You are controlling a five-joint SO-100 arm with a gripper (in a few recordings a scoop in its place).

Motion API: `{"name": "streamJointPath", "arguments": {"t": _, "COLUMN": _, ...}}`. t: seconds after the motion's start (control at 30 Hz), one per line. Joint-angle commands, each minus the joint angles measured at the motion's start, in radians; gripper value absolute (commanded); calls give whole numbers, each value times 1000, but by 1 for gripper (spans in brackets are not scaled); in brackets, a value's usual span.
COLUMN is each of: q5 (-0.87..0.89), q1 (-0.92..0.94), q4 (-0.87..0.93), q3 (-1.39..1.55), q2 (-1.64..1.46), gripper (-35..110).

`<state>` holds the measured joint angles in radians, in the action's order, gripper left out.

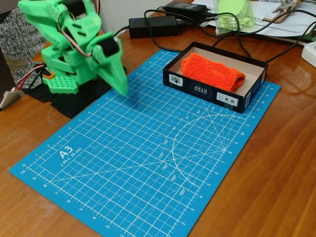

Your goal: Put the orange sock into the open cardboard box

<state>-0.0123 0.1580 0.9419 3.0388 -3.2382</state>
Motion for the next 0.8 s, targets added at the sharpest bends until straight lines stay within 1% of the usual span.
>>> {"name": "streamJointPath", "arguments": {"t": 0.0, "q5": 29, "q1": 12, "q4": 109, "q3": 23, "q2": -137, "gripper": 0}}
{"name": "streamJointPath", "arguments": {"t": 0.03, "q5": 28, "q1": 3, "q4": 117, "q3": 35, "q2": -138, "gripper": 0}}
{"name": "streamJointPath", "arguments": {"t": 0.13, "q5": 26, "q1": 8, "q4": 66, "q3": 63, "q2": -137, "gripper": 0}}
{"name": "streamJointPath", "arguments": {"t": 0.3, "q5": 38, "q1": 28, "q4": 69, "q3": 63, "q2": -137, "gripper": 0}}
{"name": "streamJointPath", "arguments": {"t": 0.4, "q5": 49, "q1": 40, "q4": 41, "q3": 71, "q2": -137, "gripper": 0}}
{"name": "streamJointPath", "arguments": {"t": 0.63, "q5": 84, "q1": 74, "q4": 41, "q3": 71, "q2": -137, "gripper": 4}}
{"name": "streamJointPath", "arguments": {"t": 0.77, "q5": 75, "q1": 63, "q4": 41, "q3": 71, "q2": -137, "gripper": 0}}
